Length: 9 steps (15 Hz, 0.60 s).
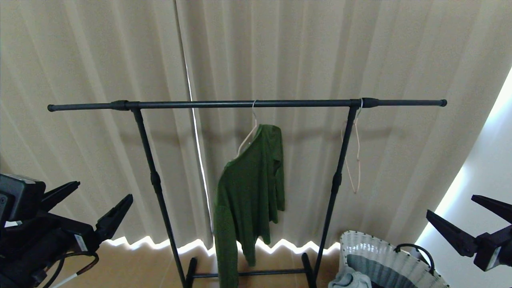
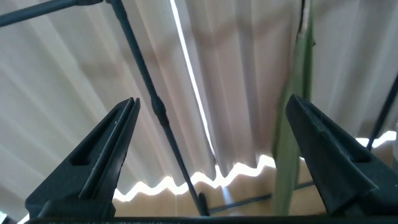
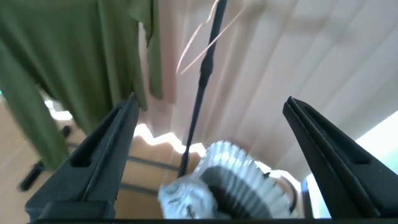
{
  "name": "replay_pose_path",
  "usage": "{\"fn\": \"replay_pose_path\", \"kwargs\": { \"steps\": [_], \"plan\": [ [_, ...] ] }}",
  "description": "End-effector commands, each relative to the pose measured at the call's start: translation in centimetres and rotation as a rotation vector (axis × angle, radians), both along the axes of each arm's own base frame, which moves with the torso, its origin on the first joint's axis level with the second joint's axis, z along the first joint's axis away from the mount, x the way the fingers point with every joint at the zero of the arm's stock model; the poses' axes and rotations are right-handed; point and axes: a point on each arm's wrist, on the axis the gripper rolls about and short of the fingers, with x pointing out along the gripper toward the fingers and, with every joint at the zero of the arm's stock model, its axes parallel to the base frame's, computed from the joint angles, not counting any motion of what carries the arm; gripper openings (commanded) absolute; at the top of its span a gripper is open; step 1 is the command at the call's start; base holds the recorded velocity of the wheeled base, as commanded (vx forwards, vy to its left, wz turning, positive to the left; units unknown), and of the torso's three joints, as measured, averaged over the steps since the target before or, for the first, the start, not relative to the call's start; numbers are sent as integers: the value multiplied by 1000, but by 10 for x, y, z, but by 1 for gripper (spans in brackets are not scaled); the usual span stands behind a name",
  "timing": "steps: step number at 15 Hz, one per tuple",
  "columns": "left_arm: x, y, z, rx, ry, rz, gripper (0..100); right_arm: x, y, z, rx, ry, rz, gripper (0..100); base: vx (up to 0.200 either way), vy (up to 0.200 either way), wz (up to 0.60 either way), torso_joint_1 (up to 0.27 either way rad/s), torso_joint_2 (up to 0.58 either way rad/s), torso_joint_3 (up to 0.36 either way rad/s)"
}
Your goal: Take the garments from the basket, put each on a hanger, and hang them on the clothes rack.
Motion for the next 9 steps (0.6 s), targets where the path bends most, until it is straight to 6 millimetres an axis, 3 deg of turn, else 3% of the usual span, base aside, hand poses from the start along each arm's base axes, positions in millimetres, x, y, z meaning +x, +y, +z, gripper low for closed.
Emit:
{"fn": "replay_pose_path", "kwargs": {
  "steps": [1, 3, 9],
  "plan": [
    [0, 0, 0, -1, 1, 0, 100, -2, 0, -1, -7, -3, 0, 100, 0, 0, 0, 0, 0, 0],
    [1, 0, 0, -1, 1, 0, 100, -2, 0, 1, -17, -13, 2, 100, 0, 0, 0, 0, 0, 0],
    [1, -1, 2, -4, -6, -3, 100, 7, -12, -2, -117, 6, -68, 100, 200, 0, 0, -5, 2, 5]
  ]
}}
